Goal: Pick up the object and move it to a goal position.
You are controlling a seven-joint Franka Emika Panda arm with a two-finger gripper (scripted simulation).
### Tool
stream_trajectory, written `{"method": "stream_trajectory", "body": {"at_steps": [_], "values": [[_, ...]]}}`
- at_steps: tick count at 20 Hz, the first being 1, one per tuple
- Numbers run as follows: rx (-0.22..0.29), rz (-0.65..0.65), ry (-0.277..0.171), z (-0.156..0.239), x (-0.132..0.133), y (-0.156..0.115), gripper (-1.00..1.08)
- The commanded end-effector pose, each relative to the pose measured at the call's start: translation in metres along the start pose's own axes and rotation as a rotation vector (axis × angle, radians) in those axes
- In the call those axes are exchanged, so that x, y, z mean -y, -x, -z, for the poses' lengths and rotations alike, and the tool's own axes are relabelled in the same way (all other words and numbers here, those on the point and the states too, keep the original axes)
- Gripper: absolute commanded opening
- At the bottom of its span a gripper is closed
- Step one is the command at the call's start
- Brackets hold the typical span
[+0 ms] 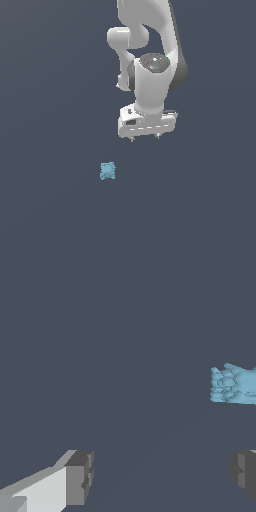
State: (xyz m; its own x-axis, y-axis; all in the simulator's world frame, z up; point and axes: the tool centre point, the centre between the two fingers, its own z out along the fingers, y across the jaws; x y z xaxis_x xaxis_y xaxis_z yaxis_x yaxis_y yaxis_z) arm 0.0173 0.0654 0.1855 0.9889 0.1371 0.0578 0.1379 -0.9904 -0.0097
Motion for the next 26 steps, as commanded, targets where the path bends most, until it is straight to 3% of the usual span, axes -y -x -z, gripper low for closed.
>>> {"method": "stream_trajectory", "body": {"at_steps": [1, 10, 26], "values": [[0.001, 0.024, 0.001, -0.001, -0.002, -0.001, 1.0], [0.01, 0.173, 0.006, -0.01, -0.016, -0.009, 1.0], [0.031, 0.558, 0.009, -0.034, -0.054, -0.026, 1.0]]}}
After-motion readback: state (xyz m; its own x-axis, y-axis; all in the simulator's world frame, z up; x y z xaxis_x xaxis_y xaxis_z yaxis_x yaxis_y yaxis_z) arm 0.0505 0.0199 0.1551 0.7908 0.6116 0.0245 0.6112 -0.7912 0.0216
